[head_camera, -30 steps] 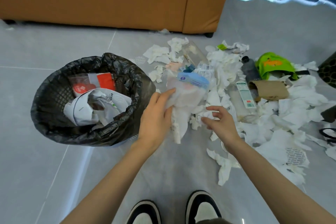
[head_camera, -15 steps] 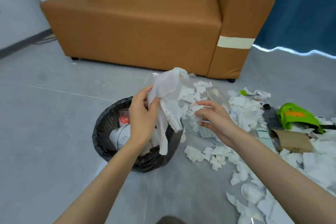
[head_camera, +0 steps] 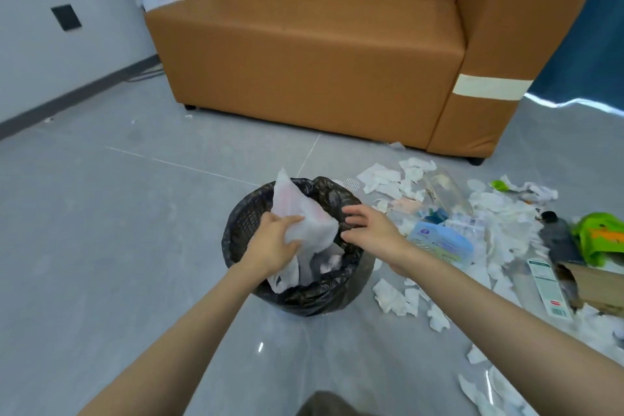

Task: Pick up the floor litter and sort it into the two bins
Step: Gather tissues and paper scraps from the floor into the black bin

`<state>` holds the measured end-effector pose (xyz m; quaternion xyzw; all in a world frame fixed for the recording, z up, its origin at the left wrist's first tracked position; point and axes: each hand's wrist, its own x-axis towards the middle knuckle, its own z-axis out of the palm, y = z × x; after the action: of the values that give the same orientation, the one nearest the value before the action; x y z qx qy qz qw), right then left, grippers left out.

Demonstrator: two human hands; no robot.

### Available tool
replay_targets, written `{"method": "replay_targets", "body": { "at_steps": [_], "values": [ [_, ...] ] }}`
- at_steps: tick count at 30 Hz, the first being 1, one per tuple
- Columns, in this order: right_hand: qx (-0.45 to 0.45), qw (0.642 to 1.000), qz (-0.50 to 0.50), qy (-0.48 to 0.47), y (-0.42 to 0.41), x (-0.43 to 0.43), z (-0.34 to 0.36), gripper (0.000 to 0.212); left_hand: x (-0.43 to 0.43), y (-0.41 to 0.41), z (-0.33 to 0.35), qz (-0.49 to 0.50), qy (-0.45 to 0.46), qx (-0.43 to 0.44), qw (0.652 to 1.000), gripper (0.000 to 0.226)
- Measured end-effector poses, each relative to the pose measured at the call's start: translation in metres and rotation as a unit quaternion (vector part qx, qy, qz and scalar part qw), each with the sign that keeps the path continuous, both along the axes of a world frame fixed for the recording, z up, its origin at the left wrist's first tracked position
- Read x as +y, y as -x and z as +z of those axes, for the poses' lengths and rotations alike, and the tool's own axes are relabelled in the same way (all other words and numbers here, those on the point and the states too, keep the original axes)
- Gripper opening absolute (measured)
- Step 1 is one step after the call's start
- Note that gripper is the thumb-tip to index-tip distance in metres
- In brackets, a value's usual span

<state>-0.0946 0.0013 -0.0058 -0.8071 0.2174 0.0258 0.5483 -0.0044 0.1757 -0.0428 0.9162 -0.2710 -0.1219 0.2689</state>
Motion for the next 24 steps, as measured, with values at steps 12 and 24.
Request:
{"method": "replay_targets", "body": {
  "at_steps": [12, 24],
  "values": [
    [0.012, 0.942, 0.158, 0.297, 0.025, -0.012, -0.033, 0.047, -0.042, -0.027, -0.042, -0.174, -0.305, 0.058, 0.935, 0.059],
    [-0.025, 0.936, 0.152, 0.317, 0.029, -0.012, -0.055, 0.044, -0.049, -0.046, -0.089, -0.183, -0.418, 0.127, 0.881, 0.069]
  ]
}}
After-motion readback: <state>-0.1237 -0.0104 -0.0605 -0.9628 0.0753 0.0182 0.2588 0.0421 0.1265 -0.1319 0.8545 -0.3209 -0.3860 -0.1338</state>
